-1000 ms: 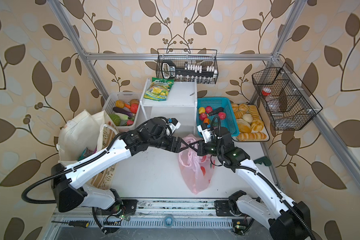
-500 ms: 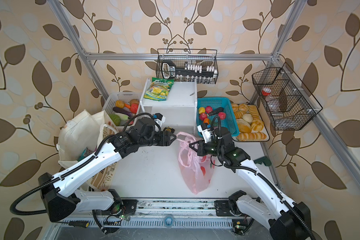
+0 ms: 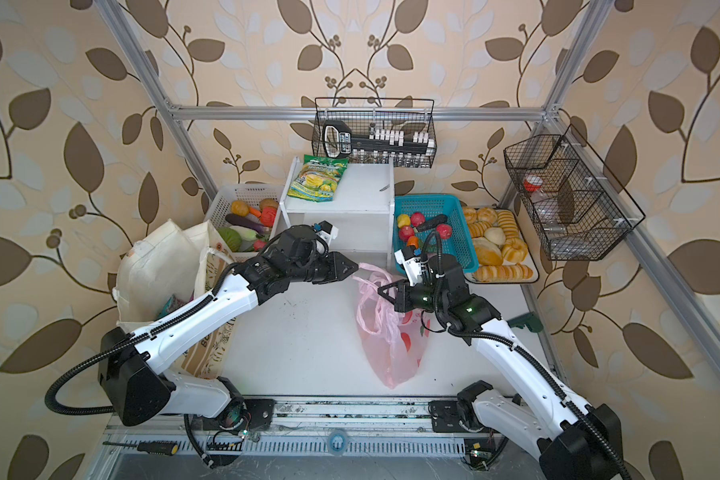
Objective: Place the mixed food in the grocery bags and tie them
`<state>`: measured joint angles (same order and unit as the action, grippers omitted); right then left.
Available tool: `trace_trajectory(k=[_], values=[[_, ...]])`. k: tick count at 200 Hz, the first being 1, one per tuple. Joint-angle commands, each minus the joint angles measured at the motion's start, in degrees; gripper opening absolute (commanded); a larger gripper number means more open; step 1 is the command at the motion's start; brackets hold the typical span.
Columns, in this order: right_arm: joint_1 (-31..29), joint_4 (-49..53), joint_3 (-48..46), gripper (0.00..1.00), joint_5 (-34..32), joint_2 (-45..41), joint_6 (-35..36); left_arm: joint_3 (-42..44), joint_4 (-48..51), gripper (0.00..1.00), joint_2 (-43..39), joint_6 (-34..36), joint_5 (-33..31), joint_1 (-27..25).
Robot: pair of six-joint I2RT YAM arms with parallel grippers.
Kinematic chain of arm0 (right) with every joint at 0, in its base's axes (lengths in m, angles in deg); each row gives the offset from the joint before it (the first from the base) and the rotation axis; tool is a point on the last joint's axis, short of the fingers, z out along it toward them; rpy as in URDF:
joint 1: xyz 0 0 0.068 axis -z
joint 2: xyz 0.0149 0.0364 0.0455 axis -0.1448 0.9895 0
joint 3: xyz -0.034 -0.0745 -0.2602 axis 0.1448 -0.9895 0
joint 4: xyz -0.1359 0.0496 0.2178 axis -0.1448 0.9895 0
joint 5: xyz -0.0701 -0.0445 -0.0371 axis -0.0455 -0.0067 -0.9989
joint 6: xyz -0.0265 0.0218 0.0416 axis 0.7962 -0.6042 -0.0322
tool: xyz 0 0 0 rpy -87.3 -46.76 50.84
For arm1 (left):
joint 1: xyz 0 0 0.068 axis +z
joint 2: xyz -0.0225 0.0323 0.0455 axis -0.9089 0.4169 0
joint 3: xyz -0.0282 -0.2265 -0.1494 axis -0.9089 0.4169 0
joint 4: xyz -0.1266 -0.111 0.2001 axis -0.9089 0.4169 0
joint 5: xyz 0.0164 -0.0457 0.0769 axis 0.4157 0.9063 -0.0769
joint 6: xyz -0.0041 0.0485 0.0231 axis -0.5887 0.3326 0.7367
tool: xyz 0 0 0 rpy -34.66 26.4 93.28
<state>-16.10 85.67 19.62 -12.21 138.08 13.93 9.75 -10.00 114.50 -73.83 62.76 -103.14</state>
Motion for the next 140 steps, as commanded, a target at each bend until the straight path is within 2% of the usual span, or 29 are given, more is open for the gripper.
trace_trajectory(k=[1, 10, 53, 99, 116, 140], values=[[-0.23, -1.31, -0.32, 0.02, 1.17, -0.46, -0.45, 2.08, -1.79, 0.06, 0.00, -0.90, 4.66, 0.42], [-0.27, -1.32, -0.32, 0.03, 1.18, -0.50, -0.42, 3.06, -2.09, 0.00, -0.22, -1.05, 5.14, 0.43], [-0.10, -1.40, -0.41, 0.03, 1.18, -0.45, -0.56, 7.62, -3.30, 0.00, -2.37, -2.89, 4.97, 0.43], [-0.10, -1.92, -0.59, 0.05, 1.97, -0.58, -0.92, 10.63, -7.93, 0.00, -2.40, -5.99, 8.49, 0.34], [0.00, -2.35, -0.67, 0.10, 2.77, -0.54, -1.21, 11.68, -11.38, 0.00, -1.95, -8.09, 10.25, -0.22], [0.46, -2.46, -0.84, 0.22, 3.45, -1.29, -2.17, 12.15, -15.19, 0.00, -0.05, -10.89, 12.34, -1.52]])
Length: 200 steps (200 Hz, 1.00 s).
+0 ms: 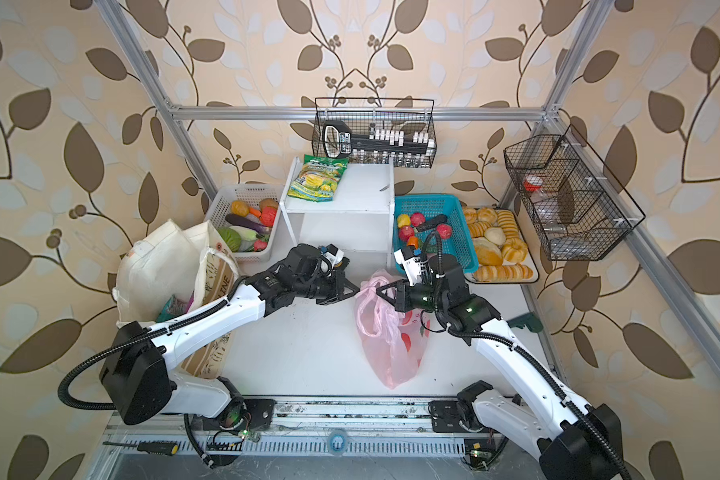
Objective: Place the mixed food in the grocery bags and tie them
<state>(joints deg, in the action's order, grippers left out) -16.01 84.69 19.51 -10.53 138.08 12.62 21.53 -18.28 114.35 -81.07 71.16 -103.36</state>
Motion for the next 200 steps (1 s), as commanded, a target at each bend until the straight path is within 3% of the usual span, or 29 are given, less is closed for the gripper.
trace_trajectory(k=[1, 52, 72, 113, 129, 143, 159, 180, 200], values=[[0.36, -1.48, -0.78, 0.22, 1.77, -1.35, -0.84, 0.37, -7.08, 0.00, 0.19, -3.77, 3.97, -1.34], [3.56, 2.08, -2.12, 0.56, 0.21, -6.50, -1.61, -1.19, -13.24, 0.00, 4.76, -7.56, 5.26, -4.44], [5.40, 3.34, -2.97, 0.62, -0.72, -8.89, -2.18, -1.22, -14.68, 0.00, 6.15, -8.63, 5.93, -4.97], [9.63, 8.91, -2.50, 0.63, -3.67, -13.34, -2.05, -1.04, -17.19, 0.00, 6.31, -10.72, 6.45, -6.03], [11.74, 11.04, -2.82, 0.52, -6.35, -16.08, -1.91, -0.95, -17.43, 0.00, 6.08, -11.07, 6.58, -6.03], [13.09, 11.53, -3.73, 0.30, -7.95, -17.83, -1.76, -0.84, -18.40, 0.00, 6.33, -11.91, 6.88, -6.03], [13.45, 11.25, -4.60, 0.14, -8.19, -17.82, -2.09, -0.77, -19.84, 0.00, 6.76, -12.89, 7.32, -6.17], [11.90, 9.66, -4.43, 0.05, -5.06, -14.90, -2.65, -1.26, -19.91, 0.00, 7.29, -12.94, 7.67, -6.55], [8.10, 8.14, -4.00, 0.04, -4.04, -11.30, -2.40, -1.71, -20.17, 0.00, 7.74, -13.11, 8.07, -6.82]])
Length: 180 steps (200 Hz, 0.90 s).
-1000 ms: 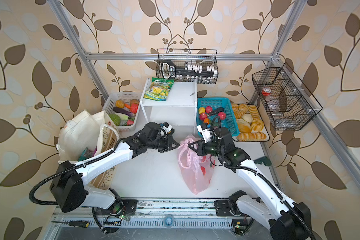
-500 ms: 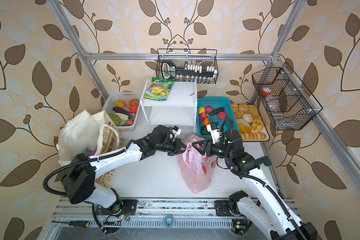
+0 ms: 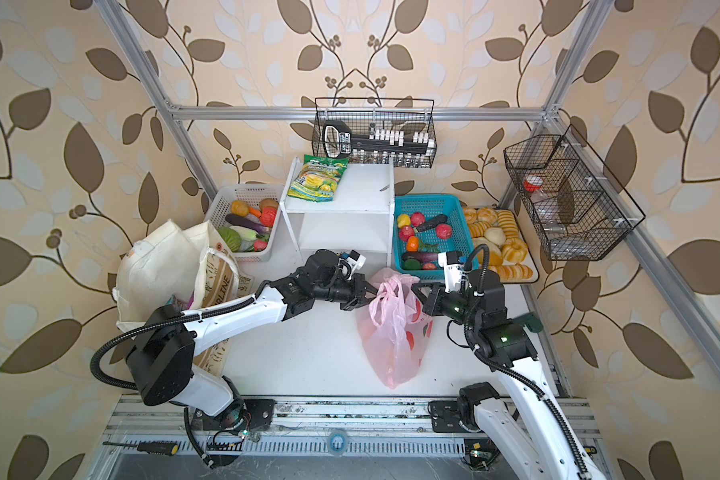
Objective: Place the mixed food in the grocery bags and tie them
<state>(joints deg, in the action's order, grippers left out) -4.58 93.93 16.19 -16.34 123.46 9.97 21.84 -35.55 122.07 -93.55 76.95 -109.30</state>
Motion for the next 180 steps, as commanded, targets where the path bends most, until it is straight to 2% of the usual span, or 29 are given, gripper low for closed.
trace_trajectory(k=[1, 19, 48, 94, 134, 160, 180], values=[[-3.60, -1.21, -0.67, 0.04, 1.78, 3.52, 0.29, -2.03, -2.90, 0.00, 0.07, -0.63, 2.30, -0.88], [-6.47, -2.21, -0.82, 0.06, 0.16, 6.10, -0.35, -2.18, -4.09, 0.00, 0.62, -1.36, 2.89, -1.23], [-7.81, -6.38, -2.98, 0.10, 1.43, 8.76, -4.25, -1.88, -6.99, 0.00, 0.67, -2.77, 3.43, -1.58], [-7.32, -13.23, -6.88, 0.36, 4.97, 8.08, -12.37, -1.44, -9.60, 0.00, 0.13, -3.62, 3.20, -1.67], [-5.97, -20.73, -10.68, 0.39, 6.19, 5.75, -20.40, -0.78, -13.98, 0.00, 0.85, -5.76, 4.11, -1.76], [-6.52, -21.14, -11.46, 0.39, 3.00, 3.66, -22.75, -0.73, -18.60, 0.00, 2.01, -7.39, 5.48, -2.09], [-6.72, -23.03, -13.47, 0.40, -0.02, 1.11, -27.54, -0.70, -24.40, 0.00, 3.88, -10.21, 7.51, -2.37]])
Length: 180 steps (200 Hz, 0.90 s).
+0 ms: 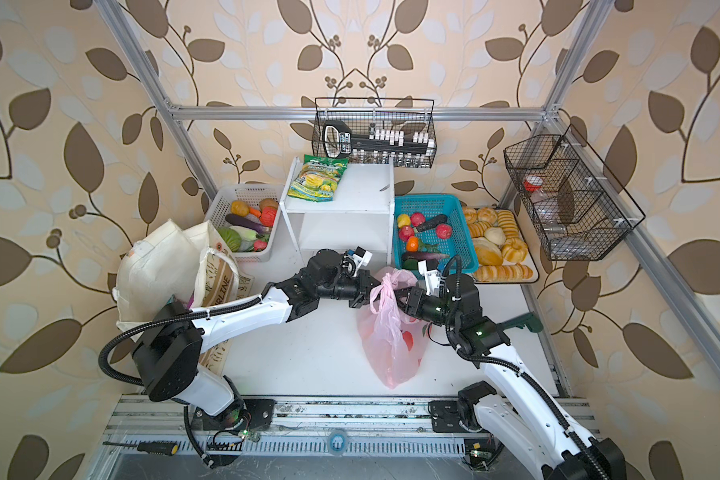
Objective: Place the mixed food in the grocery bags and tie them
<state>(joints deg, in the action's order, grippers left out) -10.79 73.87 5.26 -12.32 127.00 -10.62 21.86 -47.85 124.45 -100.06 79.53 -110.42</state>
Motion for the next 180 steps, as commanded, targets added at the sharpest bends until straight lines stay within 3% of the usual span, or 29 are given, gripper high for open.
trace_trajectory(k=[1, 28, 59, 105, 158, 180], values=[[-0.59, -3.05, -2.60, 0.40, -4.28, -2.67, -7.16, -0.65, -12.47, 0.00, 1.60, -3.92, 5.02, -1.26], [-1.01, 0.75, -3.25, 0.45, -11.38, -8.31, -8.87, -0.06, -18.58, 0.00, 4.38, -8.44, 5.20, -1.44], [0.68, 8.66, -2.09, 0.49, -15.89, -12.42, -6.27, -1.08, -18.34, 0.00, 5.81, -8.54, 5.11, -2.11], [6.31, 5.21, -4.64, 0.48, -10.74, -15.74, -10.46, -2.47, -17.97, 0.00, 7.36, -8.62, 5.41, -2.80], [6.31, 1.11, -5.02, 0.35, -6.20, -11.85, -10.46, -4.53, -19.33, 0.00, 9.15, -9.27, 6.31, -3.63], [6.52, 1.32, -4.96, 0.35, -7.20, -12.21, -10.44, -4.49, -20.40, 0.00, 9.44, -9.76, 6.45, -3.63]])
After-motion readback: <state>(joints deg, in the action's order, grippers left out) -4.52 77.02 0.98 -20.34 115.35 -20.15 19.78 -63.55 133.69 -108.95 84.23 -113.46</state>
